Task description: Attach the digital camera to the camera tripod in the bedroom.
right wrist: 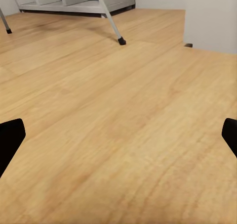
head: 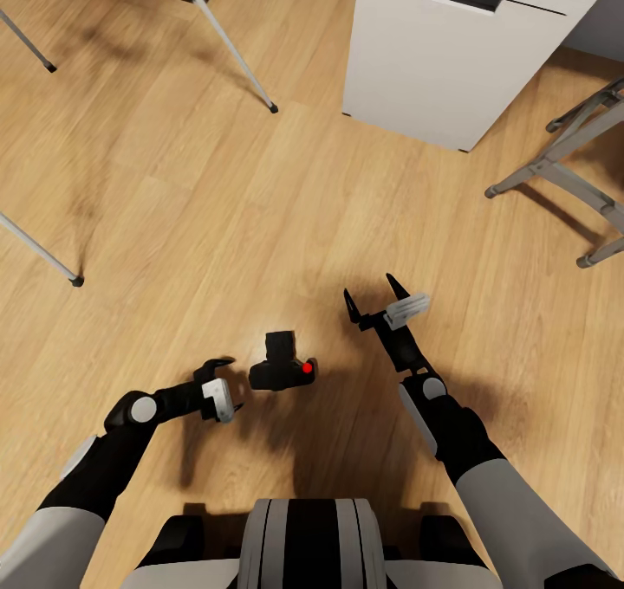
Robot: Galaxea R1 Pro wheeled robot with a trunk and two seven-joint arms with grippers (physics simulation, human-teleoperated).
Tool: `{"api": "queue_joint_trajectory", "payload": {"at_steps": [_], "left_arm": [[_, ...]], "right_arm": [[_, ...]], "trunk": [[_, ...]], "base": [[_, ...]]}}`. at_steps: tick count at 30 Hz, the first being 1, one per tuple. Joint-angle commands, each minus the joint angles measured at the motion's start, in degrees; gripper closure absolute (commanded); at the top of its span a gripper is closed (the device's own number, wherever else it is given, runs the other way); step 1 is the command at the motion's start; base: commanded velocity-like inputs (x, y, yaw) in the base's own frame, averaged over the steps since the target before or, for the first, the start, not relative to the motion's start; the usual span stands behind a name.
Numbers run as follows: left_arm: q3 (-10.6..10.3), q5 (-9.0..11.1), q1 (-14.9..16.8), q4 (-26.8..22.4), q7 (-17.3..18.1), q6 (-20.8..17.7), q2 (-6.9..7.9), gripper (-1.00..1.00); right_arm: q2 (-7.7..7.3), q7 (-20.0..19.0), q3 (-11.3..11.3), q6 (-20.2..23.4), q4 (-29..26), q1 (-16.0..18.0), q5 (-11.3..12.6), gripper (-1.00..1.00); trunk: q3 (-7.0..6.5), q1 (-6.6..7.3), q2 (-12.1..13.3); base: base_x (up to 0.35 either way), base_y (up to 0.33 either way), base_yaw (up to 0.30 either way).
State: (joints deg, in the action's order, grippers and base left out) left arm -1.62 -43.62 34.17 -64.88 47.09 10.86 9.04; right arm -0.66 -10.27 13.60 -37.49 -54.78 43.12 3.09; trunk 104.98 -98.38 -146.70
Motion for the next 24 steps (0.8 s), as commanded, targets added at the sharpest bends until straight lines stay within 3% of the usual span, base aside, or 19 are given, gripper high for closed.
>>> {"api": "queue_joint_trajectory", "payload": {"at_steps": [1, 18, 24], "left_arm": [[-0.05, -0.51, 0.01, -0.24, -0.02, 0.37, -0.35, -1.0], [-0.05, -0.45, 0.01, -0.35, 0.01, 0.33, -4.3, -1.0], [-0.05, -0.5, 0.01, -0.12, 0.0, 0.24, -4.8, -1.0]], "right_arm": [[-0.04, -0.19, 0.11, -0.13, 0.03, 0.03, 0.34, -1.0], [-0.04, -0.18, 0.11, -0.13, 0.03, 0.03, 0.34, -1.0], [-0.04, -0.19, 0.11, -0.13, 0.03, 0.03, 0.34, -1.0]], "trunk": [[0.02, 0.01, -0.01], [0.02, 0.01, -0.01], [0.02, 0.01, -0.01]], "base": [[0.0, 0.0, 0.0], [0.0, 0.0, 0.0], [0.0, 0.0, 0.0]]}}
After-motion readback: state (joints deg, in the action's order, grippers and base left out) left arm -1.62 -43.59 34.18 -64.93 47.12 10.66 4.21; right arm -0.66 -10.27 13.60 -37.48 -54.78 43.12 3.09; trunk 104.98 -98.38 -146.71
